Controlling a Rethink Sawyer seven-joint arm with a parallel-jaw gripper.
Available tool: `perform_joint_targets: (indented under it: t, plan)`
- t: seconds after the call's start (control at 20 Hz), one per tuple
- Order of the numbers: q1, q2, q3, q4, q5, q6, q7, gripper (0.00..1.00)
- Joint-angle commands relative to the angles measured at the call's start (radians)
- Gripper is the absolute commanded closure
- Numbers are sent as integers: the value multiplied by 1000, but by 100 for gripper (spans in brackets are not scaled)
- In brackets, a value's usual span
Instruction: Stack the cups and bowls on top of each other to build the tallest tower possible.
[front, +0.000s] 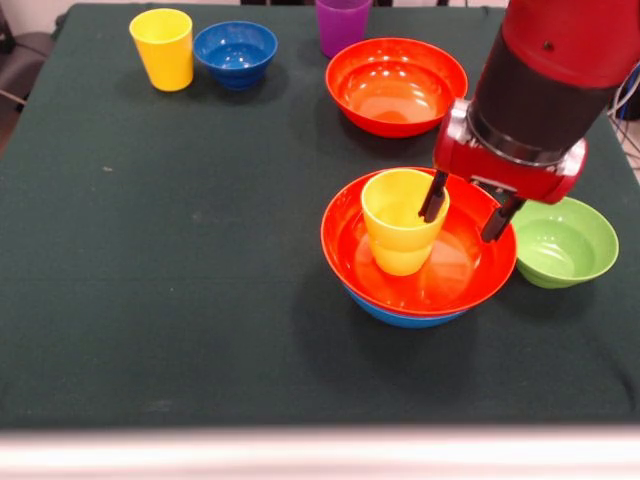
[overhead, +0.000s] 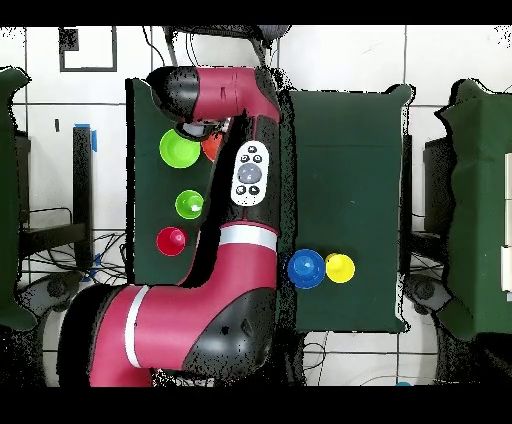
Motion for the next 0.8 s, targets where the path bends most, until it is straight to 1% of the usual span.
perform_joint_targets:
  t: [0.05,0.35,0.8]
  plan:
    - [22,-63,30,116,-8,103,72,0]
    - [32,-109,23,175,-1,114,85,0]
    - [72,-208,-1,342,53,100,180,0]
